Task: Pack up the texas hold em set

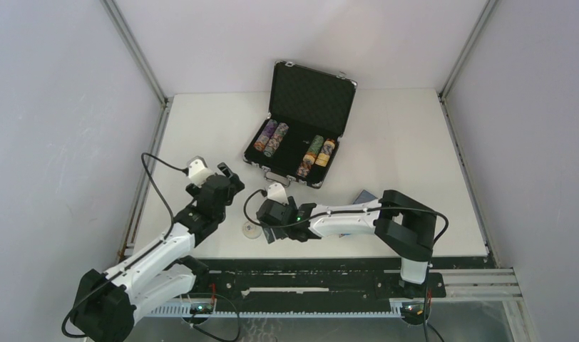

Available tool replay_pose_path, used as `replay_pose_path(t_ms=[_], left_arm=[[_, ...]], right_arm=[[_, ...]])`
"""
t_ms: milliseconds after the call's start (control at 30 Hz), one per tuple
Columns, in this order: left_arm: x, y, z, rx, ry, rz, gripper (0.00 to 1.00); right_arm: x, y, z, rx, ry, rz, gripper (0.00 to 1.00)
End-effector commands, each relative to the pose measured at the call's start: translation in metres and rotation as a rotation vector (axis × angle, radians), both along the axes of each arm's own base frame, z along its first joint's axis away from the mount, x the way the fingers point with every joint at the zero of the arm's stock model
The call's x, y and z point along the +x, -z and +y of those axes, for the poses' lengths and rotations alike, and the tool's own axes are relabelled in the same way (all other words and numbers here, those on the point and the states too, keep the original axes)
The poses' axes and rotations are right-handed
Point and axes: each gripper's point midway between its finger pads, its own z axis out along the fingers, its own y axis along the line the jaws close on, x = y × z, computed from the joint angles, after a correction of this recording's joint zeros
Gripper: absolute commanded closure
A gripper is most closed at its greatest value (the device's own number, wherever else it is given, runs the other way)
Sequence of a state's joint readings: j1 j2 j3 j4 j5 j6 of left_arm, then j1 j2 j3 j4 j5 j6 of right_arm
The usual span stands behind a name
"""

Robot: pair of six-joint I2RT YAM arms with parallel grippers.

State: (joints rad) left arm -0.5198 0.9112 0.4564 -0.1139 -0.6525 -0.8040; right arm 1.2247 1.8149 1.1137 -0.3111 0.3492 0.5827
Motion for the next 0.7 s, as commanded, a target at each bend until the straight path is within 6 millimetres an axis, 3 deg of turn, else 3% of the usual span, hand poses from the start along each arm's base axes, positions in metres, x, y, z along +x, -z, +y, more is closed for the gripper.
replay_pose_path(t_ms=[0, 267, 367, 667], left_arm=[[0.003, -0.015, 0.003, 0.001, -0.013, -0.054, 0.07], [0.002, -0.014, 0.0, -0.004, -0.002, -0.038, 0.07], [0.002, -0.014, -0.001, -0.008, 0.001, -0.037, 0.07], [0.003, -0.011, -0.004, -0.008, 0.012, -0.024, 0.07]], right_arm=[[0.005, -0.006, 0.01, 0.01, 0.028, -0.011, 0.22], [0.007, 0.002, 0.005, -0.037, 0.059, -0.003, 0.22], [0.008, 0.004, 0.002, -0.052, 0.069, -0.004, 0.27], [0.001, -0.006, 0.008, -0.028, 0.044, -0.017, 0.28]])
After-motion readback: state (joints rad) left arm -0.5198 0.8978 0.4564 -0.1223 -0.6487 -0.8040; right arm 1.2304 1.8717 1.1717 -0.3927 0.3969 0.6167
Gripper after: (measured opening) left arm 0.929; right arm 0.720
